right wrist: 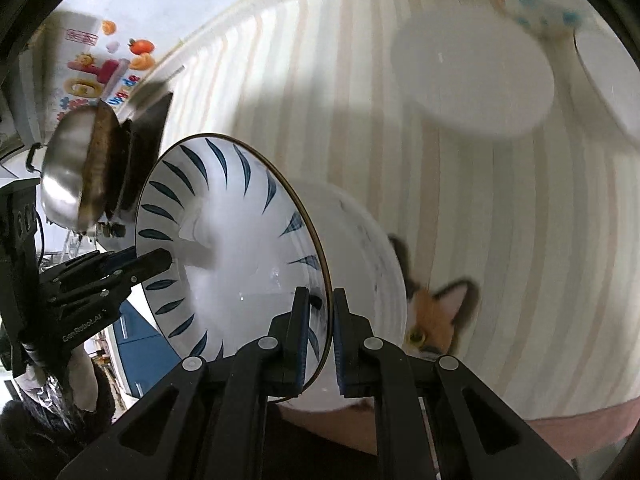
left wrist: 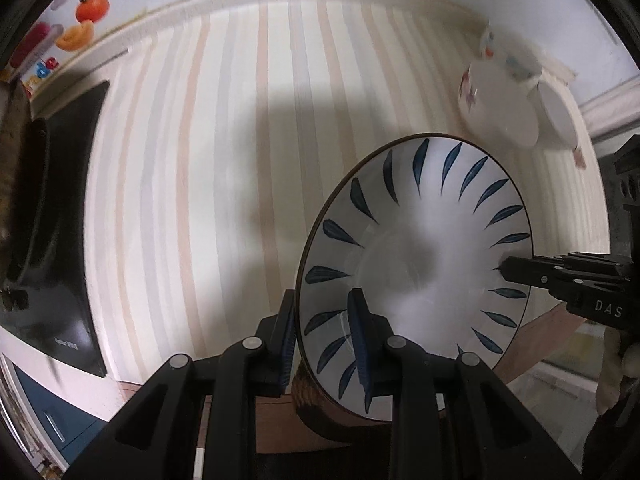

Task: Organize plates and bowls
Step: 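Carry the blue-striped plate with both grippers onto the plate stack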

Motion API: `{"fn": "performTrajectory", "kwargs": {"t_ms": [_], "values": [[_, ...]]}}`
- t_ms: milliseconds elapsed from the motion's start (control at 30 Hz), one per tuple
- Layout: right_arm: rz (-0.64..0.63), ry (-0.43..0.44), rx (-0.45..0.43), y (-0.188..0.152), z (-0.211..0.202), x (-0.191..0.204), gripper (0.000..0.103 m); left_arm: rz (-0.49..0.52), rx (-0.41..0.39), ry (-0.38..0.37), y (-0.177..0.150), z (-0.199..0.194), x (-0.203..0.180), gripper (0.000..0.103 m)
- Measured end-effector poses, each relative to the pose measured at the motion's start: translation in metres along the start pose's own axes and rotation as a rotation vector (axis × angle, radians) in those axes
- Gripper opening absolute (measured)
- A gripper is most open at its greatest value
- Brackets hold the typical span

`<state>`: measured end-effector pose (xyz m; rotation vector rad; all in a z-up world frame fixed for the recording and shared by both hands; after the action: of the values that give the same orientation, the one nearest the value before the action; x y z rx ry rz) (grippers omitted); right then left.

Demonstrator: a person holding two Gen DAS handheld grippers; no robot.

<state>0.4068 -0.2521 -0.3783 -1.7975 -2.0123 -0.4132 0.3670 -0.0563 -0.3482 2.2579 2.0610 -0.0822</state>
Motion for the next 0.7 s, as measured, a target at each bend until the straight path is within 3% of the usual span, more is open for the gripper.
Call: {"fn": "performTrajectory", "kwargs": {"t_ms": [200, 367, 700], "values": [[0.035, -0.02, 0.028, -0.022, 0.031, -0.008, 0.012, 0.009, 0.047, 0.024, -0.008, 0.027, -0.006, 0.023], [0.043, -0.043, 0.026, -0.024, 0.043, -0.011, 0.012, 0.023, 0.034, 0.045, -0.005, 0.031, -0.015, 0.023], [0.017, -0.091, 0.025, -0.024, 0.04, -0.02, 0.016, -0.005, 0.056, 0.059, -0.005, 0.04, -0.021, 0.024]]}}
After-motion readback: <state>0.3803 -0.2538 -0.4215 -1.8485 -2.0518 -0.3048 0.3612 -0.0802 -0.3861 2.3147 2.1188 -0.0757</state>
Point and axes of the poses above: each gripper's, at about its wrist camera, not at the fingertips, and z roughly the way its jaws point, x to its left, y to its top, the point moved 4 cm from there along z, roughly the way its jaws point, and after that the axes turned 1 degree about -z, right-handed, at the moved point
